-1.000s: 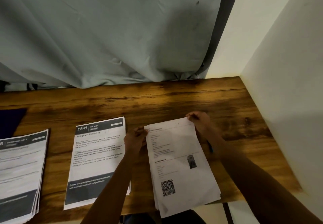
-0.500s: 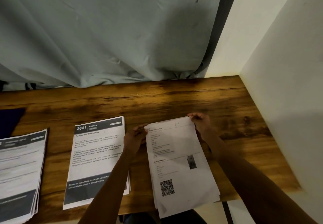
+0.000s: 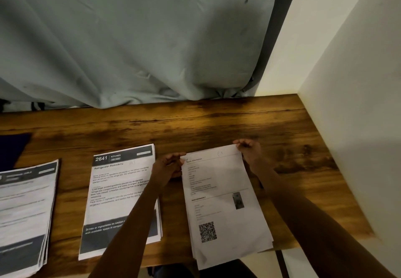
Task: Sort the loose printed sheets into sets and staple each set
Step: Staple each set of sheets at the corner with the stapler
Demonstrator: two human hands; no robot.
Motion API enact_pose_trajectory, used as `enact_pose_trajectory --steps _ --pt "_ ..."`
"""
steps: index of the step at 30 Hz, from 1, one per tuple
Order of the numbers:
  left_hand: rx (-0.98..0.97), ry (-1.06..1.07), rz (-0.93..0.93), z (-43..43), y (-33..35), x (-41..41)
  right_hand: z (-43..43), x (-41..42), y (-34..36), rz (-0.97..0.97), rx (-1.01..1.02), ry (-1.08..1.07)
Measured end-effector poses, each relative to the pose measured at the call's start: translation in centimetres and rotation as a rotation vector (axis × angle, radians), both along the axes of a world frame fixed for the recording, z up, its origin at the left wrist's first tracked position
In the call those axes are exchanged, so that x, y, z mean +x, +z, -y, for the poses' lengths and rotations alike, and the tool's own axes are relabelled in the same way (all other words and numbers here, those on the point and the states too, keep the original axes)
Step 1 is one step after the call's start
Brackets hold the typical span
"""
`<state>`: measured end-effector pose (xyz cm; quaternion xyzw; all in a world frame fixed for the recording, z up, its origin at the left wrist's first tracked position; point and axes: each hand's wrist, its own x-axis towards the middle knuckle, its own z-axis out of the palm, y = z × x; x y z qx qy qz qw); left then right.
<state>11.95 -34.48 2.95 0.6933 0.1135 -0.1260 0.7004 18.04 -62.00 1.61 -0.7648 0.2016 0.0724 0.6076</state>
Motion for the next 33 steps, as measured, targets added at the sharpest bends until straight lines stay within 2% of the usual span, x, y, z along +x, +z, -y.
enact_pose_trajectory --steps 16,26,33 --pt "0.010 -0.019 -0.020 -0.1 0.6 0.4 -0.4 0.0 0.1 -0.009 -0.013 -0.043" --pt "0.249 -0.004 0.068 0.0 0.5 0.2 -0.7 -0.5 0.9 0.036 -0.024 -0.087" --pt "0.340 0.096 0.011 0.8 0.2 0.7 -1.2 -0.8 1.2 0.117 -0.063 -0.091"
